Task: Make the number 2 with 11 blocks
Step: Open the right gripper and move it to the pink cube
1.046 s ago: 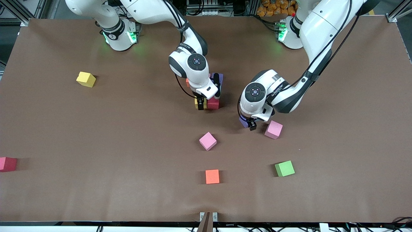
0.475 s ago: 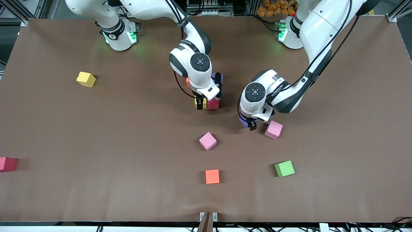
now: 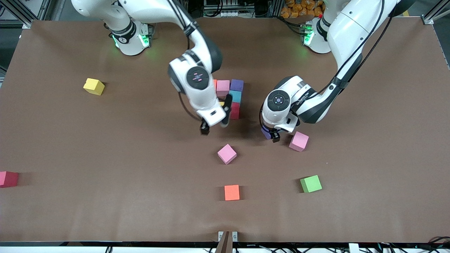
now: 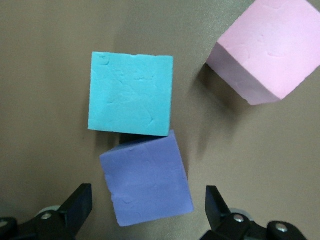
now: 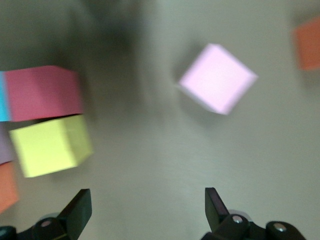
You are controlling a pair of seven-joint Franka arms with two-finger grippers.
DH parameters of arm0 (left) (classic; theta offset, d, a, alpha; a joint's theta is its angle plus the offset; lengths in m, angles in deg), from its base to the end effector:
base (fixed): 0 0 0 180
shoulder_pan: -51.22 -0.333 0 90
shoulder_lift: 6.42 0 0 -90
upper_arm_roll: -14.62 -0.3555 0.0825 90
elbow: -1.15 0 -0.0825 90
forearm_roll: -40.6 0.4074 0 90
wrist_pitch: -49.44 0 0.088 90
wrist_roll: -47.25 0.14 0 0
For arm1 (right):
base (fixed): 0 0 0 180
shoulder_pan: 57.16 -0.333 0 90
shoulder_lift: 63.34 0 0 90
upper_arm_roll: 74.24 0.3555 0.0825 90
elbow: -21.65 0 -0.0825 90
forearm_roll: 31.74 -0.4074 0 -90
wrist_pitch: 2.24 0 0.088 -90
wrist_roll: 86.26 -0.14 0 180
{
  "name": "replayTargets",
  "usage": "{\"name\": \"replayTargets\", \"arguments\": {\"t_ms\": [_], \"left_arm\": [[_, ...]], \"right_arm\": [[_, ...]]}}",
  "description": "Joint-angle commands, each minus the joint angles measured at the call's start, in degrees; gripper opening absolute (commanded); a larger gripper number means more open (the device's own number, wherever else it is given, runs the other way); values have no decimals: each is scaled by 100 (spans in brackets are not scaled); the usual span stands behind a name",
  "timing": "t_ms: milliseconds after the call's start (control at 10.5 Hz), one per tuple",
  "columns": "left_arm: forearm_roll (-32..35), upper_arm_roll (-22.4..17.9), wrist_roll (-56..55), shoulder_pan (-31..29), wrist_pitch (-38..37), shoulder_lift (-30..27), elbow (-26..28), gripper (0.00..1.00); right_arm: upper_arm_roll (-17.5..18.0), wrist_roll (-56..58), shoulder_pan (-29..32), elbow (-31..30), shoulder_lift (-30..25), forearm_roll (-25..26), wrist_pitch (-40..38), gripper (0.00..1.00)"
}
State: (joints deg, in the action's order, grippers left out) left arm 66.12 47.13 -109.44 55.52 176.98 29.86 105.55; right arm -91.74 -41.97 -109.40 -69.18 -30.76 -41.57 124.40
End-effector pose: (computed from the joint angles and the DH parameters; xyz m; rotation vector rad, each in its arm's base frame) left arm 0.5619 -0.3636 0.2061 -1.8097 -2.4493 -0.0278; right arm 0.5865 0.4566 0.3130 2.4451 1.9266 0.1302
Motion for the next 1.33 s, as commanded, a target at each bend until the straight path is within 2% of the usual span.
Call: {"name": "replayTargets", "arguments": {"t_ms": [0,190,285,475,665,856,951,1236], "left_arm": [[94,-7,-416,53,-27,-34,11,100],[94,-7,-416,44,-18,-33,11,100],[94,-7,-416,52,-9,19,-7,100],[111,-34,-416,44,-1,247,-164,100],[182,-43,-424,35,8,283,-165,100],[182,-51,-424,35,8,318,-156,100],[190,-51,-424,26,8,336,-156,100],[208,-60,-424,0,8,380,-156,100]], "right_arm": [[-551,44,-59,66,239,-133,883,100],[-641,-25,-41,4,389,-158,1309,100],[-641,-60,-41,30,477,-350,1476,100],[-632,-1345,-67,48,757,-1358,1583,100],[-606,-2559,-190,398,1065,-1608,1653,100],[-414,-3311,-217,601,1346,-2439,2055,100],[-404,-3313,-269,811,1609,-2618,2275,100],[-412,-3295,-375,1357,2199,-2611,2690,100]]}}
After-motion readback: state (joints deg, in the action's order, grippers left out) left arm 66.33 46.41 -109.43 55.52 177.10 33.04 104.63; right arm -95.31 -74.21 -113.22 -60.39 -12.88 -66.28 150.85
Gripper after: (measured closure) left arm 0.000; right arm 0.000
